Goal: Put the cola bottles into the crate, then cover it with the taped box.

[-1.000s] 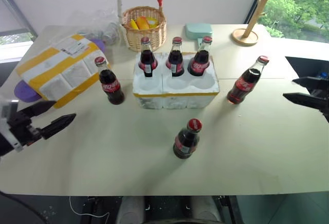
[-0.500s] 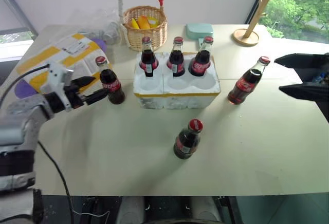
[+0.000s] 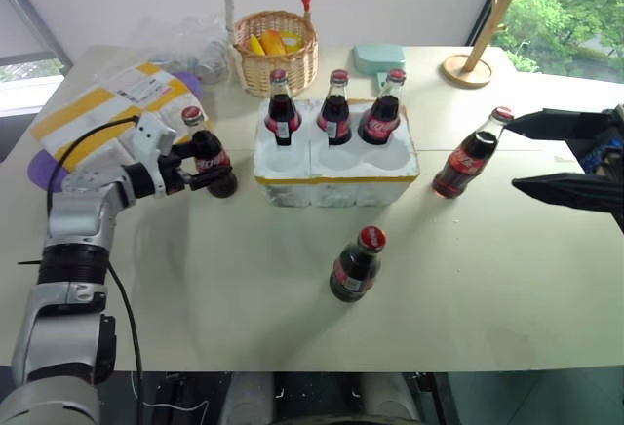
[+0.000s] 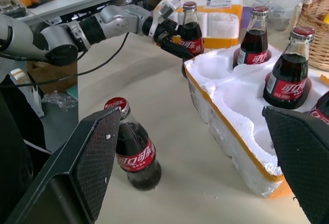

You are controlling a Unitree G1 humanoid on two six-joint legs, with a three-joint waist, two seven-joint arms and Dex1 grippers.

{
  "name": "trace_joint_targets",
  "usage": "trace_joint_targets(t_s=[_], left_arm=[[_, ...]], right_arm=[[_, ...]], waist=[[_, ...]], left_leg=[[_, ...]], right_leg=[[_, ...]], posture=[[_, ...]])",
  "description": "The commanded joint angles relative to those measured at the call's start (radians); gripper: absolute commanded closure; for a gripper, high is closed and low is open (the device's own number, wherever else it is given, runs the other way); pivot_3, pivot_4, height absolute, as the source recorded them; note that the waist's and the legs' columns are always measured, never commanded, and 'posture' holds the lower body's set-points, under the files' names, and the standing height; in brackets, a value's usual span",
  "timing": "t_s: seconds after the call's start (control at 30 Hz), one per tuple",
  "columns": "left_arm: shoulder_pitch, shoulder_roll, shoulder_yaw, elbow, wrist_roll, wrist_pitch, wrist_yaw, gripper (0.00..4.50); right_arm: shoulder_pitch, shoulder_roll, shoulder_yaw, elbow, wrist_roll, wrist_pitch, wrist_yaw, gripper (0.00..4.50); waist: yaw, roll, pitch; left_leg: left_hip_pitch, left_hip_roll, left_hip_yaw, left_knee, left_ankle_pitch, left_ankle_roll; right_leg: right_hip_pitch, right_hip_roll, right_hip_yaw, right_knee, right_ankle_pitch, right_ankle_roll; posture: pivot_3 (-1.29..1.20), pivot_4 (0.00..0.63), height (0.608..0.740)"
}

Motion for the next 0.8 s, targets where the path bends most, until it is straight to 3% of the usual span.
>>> trace_joint_targets(t_s=[0.03, 0.1, 0.2, 0.33, 0.57, 0.7, 0.8], left_arm=[[-0.028, -0.009, 0.001, -0.003, -0.002, -0.021, -0.038, 0.02], [-0.027, -0.012, 0.003, -0.007, -0.009, -0.014, -0.057, 0.54], [-0.026, -0.010, 0.005, -0.018, -0.011, 0.000, -0.071, 1.67], [-0.032, 0.011, 0.014, -0.059, -0.022, 0.038, -0.081, 1.65], [-0.093, 0.141, 0.019, -0.294, -0.135, 0.264, -0.246, 1.65], [-0.265, 0.152, 0.016, -0.298, -0.193, 0.388, -0.279, 1.65], [-0.384, 0.102, -0.002, -0.245, -0.199, 0.421, -0.268, 1.65]], right_arm=[[0.008, -0.001, -0.051, -0.037, 0.031, -0.004, -0.017, 0.00], [0.014, 0.000, -0.054, -0.046, 0.039, -0.003, -0.025, 0.00], [0.012, -0.001, -0.055, -0.057, 0.060, 0.001, -0.037, 0.00], [0.010, 0.000, -0.049, -0.062, 0.077, -0.004, -0.053, 0.00], [0.013, 0.010, -0.041, -0.048, 0.122, 0.026, -0.083, 0.00], [0.026, 0.029, -0.032, -0.069, 0.086, -0.021, -0.103, 0.00], [0.043, 0.046, -0.038, -0.087, 0.092, -0.028, -0.115, 0.00]], waist=[[-0.001, 0.000, 0.000], [-0.001, -0.001, 0.000], [-0.002, -0.001, 0.001], [-0.002, -0.002, 0.001], [-0.003, -0.008, 0.005], [0.014, -0.009, 0.005], [0.022, -0.009, 0.005]], left_leg=[[0.000, 0.000, 0.000, 0.000, 0.000, 0.000], [0.000, 0.000, 0.000, 0.000, 0.000, 0.000], [0.000, 0.000, 0.000, 0.000, 0.000, 0.000], [0.000, 0.000, 0.000, 0.000, 0.000, 0.000], [-0.001, 0.001, -0.001, 0.000, 0.000, 0.000], [-0.001, 0.000, -0.001, 0.001, 0.000, 0.000], [-0.001, -0.001, -0.001, 0.002, 0.000, 0.000]], right_leg=[[0.000, 0.000, 0.000, 0.000, 0.000, 0.000], [0.000, 0.000, 0.000, 0.000, 0.000, 0.000], [0.000, 0.000, 0.000, 0.000, 0.000, 0.000], [0.000, 0.000, 0.000, 0.000, 0.000, 0.001], [-0.001, 0.000, 0.000, 0.000, 0.000, 0.001], [0.000, 0.001, -0.001, 0.000, 0.000, 0.001], [0.001, 0.001, 0.000, 0.000, 0.000, 0.001]], posture=[[0.00, 0.150, 0.740], [0.00, 0.150, 0.740], [0.00, 0.150, 0.740], [0.00, 0.150, 0.740], [0.00, 0.150, 0.740], [0.00, 0.150, 0.740], [0.00, 0.150, 0.740]])
